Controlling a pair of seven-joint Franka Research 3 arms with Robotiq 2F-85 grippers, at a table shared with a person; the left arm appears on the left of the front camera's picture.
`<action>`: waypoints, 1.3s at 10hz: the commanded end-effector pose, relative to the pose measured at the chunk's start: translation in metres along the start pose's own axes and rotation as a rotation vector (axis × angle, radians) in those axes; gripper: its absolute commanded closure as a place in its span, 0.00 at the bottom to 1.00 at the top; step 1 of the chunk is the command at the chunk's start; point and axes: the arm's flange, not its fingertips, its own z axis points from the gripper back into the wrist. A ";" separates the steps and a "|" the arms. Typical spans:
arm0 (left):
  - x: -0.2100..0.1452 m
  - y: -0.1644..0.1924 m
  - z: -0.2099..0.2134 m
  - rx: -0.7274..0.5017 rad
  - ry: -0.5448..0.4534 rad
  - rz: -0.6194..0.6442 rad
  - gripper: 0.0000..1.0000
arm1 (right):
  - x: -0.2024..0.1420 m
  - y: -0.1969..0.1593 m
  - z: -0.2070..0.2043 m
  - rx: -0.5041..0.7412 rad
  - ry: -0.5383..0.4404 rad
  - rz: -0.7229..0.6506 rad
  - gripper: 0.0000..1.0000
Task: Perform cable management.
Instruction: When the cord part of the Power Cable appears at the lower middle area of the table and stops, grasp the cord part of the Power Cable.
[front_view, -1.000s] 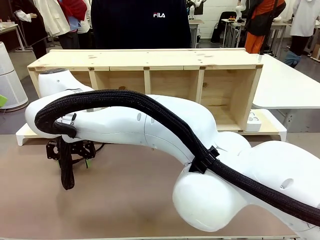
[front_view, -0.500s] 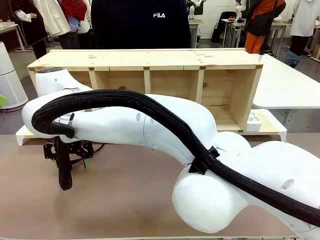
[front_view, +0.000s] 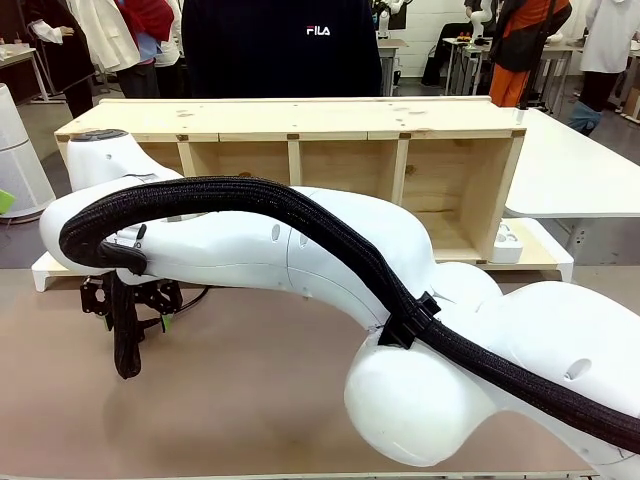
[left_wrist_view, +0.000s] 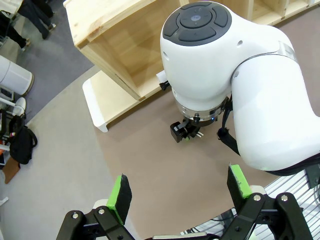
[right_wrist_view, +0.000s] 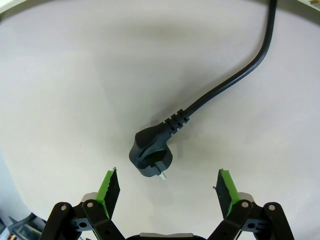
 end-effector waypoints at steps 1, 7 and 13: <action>0.000 -0.001 -0.002 -0.002 -0.011 0.020 0.00 | 0.000 0.000 0.000 0.000 -0.001 -0.003 0.00; 0.000 -0.001 -0.002 -0.002 -0.011 0.020 0.00 | 0.011 0.012 -0.004 0.003 -0.004 0.027 0.00; 0.000 -0.001 -0.002 -0.002 -0.011 0.020 0.00 | 0.042 0.043 -0.025 0.045 -0.020 0.053 0.00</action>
